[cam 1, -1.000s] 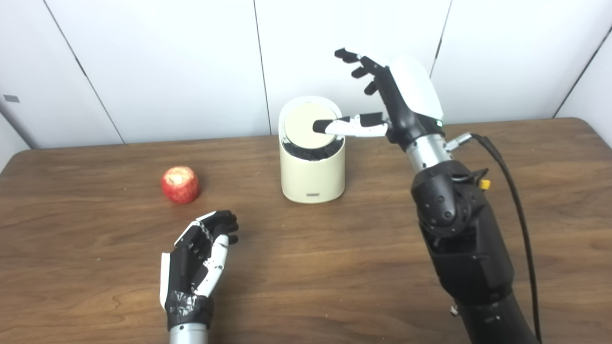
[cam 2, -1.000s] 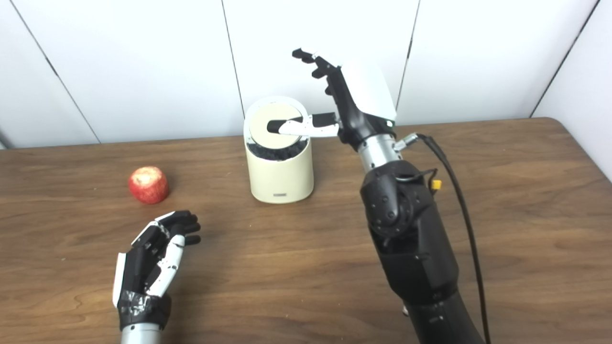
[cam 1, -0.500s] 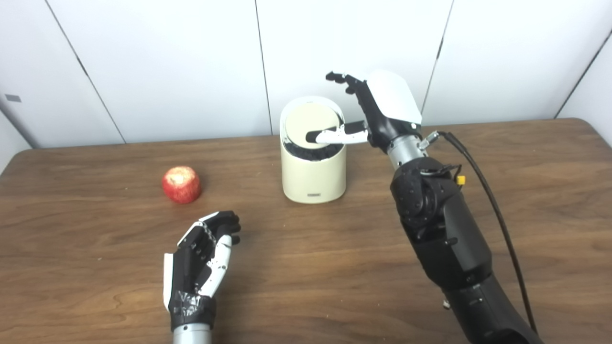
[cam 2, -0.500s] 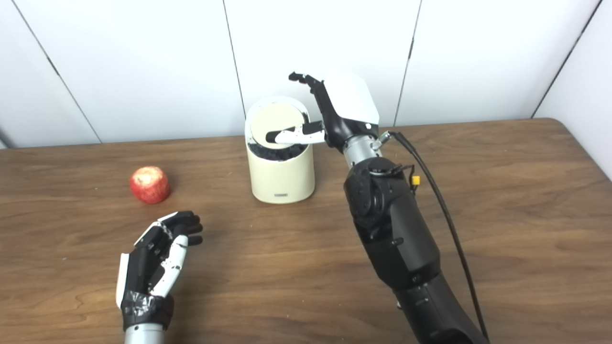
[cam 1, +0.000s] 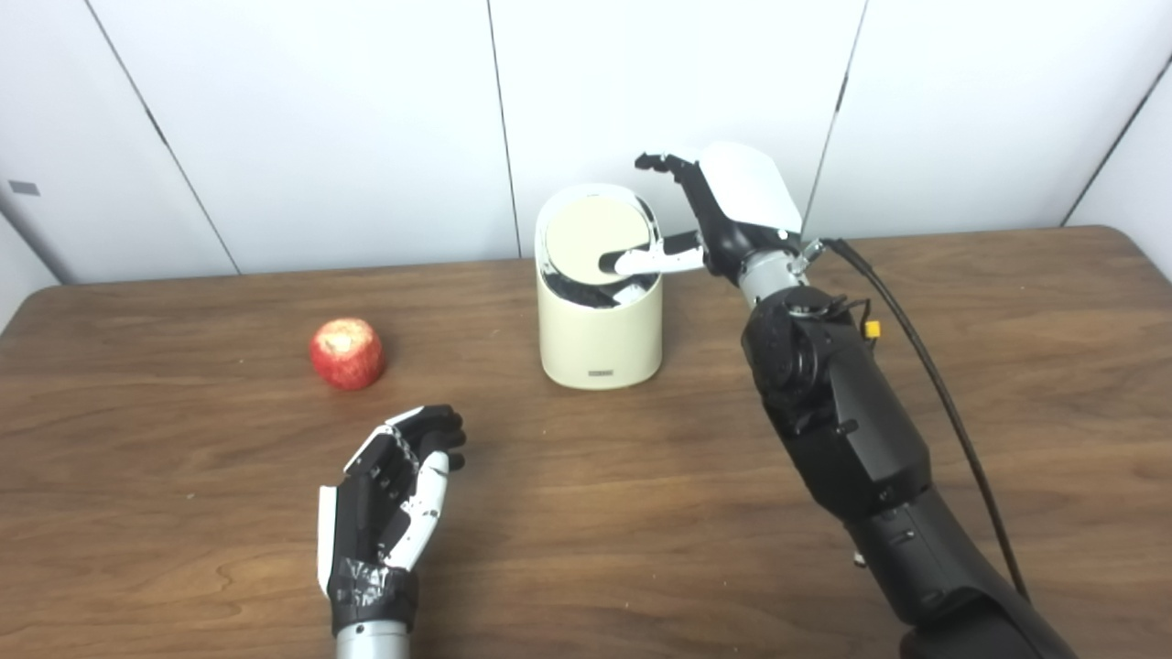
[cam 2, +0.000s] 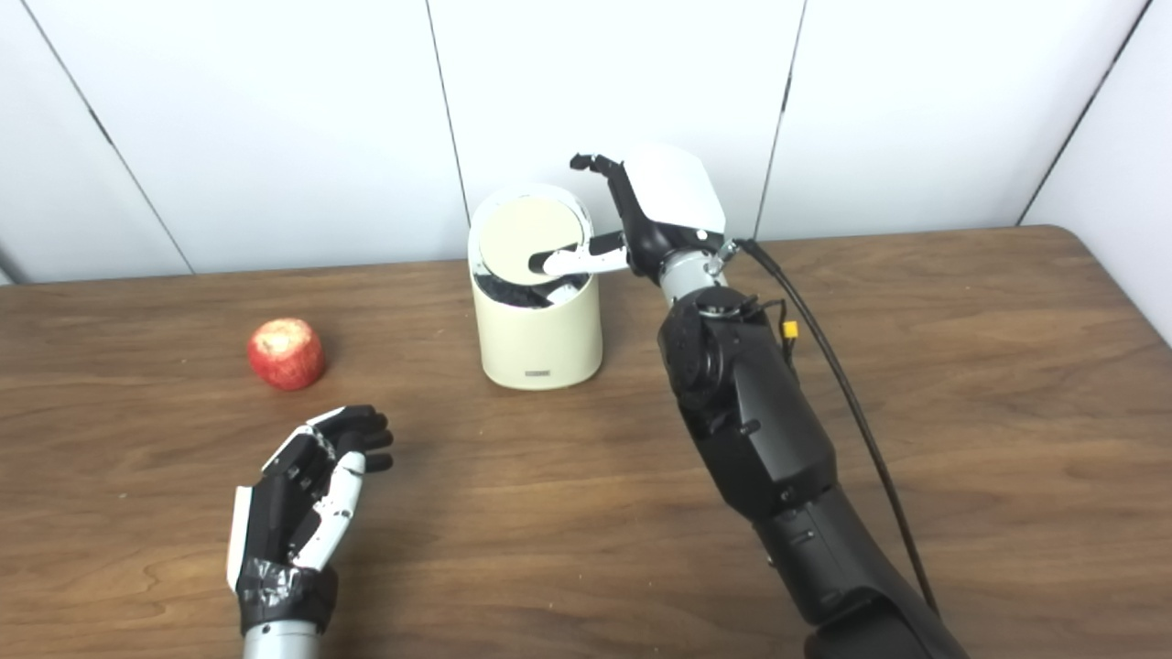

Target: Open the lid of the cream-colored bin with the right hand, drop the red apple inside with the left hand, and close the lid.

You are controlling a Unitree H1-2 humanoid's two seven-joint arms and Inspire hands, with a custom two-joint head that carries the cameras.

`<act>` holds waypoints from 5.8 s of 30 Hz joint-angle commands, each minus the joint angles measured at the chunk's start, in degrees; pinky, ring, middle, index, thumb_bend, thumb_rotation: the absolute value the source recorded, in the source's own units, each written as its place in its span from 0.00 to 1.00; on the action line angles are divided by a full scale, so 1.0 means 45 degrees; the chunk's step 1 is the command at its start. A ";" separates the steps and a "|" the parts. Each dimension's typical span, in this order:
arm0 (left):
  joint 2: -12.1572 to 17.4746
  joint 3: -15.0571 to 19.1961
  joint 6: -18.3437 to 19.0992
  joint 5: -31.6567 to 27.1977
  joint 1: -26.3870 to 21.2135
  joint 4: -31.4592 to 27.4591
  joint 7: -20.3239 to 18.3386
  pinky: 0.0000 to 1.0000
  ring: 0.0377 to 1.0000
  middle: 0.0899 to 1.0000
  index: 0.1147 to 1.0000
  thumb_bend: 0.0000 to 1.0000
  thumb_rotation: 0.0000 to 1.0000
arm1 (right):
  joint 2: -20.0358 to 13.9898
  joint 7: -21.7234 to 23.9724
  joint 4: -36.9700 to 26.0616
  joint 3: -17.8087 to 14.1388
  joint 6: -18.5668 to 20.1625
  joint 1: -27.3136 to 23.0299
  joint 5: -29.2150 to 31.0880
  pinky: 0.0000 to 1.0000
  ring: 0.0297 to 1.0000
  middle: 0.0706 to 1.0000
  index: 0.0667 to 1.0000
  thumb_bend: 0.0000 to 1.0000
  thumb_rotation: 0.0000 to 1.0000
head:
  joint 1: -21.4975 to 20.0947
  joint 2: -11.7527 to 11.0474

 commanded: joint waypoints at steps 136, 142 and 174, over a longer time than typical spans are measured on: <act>0.4557 0.2389 0.2842 0.6378 -0.5330 -0.2331 -0.1735 0.88 0.92 0.92 0.94 1.00 0.39 | 0.2067 -0.5093 -0.7417 -0.3037 -0.5613 0.8526 0.4261 0.50 0.62 0.64 0.62 0.23 0.25 | 0.0421 -0.0415; 0.5093 0.1995 0.4197 0.6749 -0.6433 -0.1095 -0.2436 0.76 0.95 0.97 1.00 1.00 0.41 | 0.2117 -0.4964 -0.7348 -0.3263 -0.5635 0.8538 0.4985 0.51 0.62 0.63 0.61 0.22 0.18 | 0.0540 -0.0487; 0.6621 0.0552 0.5612 0.6651 -0.7161 0.3869 -0.2924 0.87 0.98 1.00 0.98 1.00 0.33 | 0.1398 -0.4659 -0.6660 -0.3863 -0.6326 0.8810 0.6176 0.55 0.65 0.65 0.62 0.24 0.23 | 0.1515 -0.0916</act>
